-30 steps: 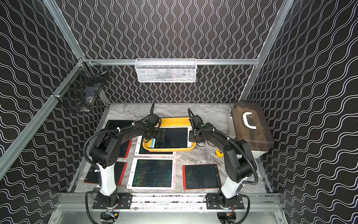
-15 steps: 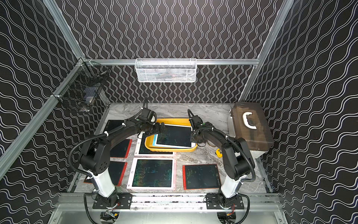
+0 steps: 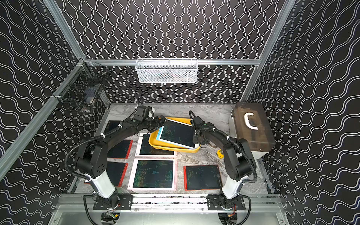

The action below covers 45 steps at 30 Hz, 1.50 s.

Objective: Take out the writing tablet from the storage box
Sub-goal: Pick up the writing tablet from the storage box.

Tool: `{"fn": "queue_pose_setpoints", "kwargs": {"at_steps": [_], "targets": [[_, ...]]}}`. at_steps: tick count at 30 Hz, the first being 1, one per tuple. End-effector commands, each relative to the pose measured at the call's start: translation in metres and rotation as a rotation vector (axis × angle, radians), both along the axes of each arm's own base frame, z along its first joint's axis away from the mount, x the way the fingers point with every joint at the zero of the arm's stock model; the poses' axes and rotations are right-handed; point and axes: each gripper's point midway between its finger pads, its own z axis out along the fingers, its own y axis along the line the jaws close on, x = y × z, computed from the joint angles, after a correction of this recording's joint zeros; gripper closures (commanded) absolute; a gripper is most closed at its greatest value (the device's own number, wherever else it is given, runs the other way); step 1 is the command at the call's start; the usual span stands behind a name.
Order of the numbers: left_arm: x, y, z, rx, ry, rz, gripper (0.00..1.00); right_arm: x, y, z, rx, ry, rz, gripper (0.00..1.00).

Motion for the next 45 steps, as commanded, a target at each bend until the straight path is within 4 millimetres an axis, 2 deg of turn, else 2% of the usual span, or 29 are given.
{"fn": "queue_pose_setpoints", "kwargs": {"at_steps": [1, 10, 17, 22, 25, 32, 45], "targets": [[-0.03, -0.04, 0.043, -0.285, 0.028, -0.208, 0.01, 0.026, 0.043, 0.015, 0.185, -0.11, 0.072, 1.0], [-0.027, -0.034, 0.05, -0.388, 0.027, -0.176, 0.01, 0.026, 0.042, 0.013, 0.18, -0.106, 0.062, 1.0], [-0.03, -0.024, 0.055, -0.3, 0.008, -0.176, 0.01, 0.026, 0.039, 0.015, 0.171, -0.116, 0.051, 1.0], [-0.038, -0.011, 0.056, -0.154, -0.015, -0.185, 0.07, 0.026, 0.036, 0.02, 0.166, -0.132, 0.032, 1.0], [-0.044, -0.004, 0.056, -0.085, -0.024, -0.193, 0.17, 0.026, 0.034, 0.022, 0.167, -0.14, 0.021, 1.0], [-0.054, -0.001, 0.043, -0.071, 0.006, -0.197, 0.54, 0.025, 0.032, 0.025, 0.168, -0.149, 0.004, 1.0], [-0.054, -0.008, 0.045, -0.116, 0.015, -0.227, 0.91, 0.027, 0.031, 0.027, 0.169, -0.16, -0.007, 1.0]]}}
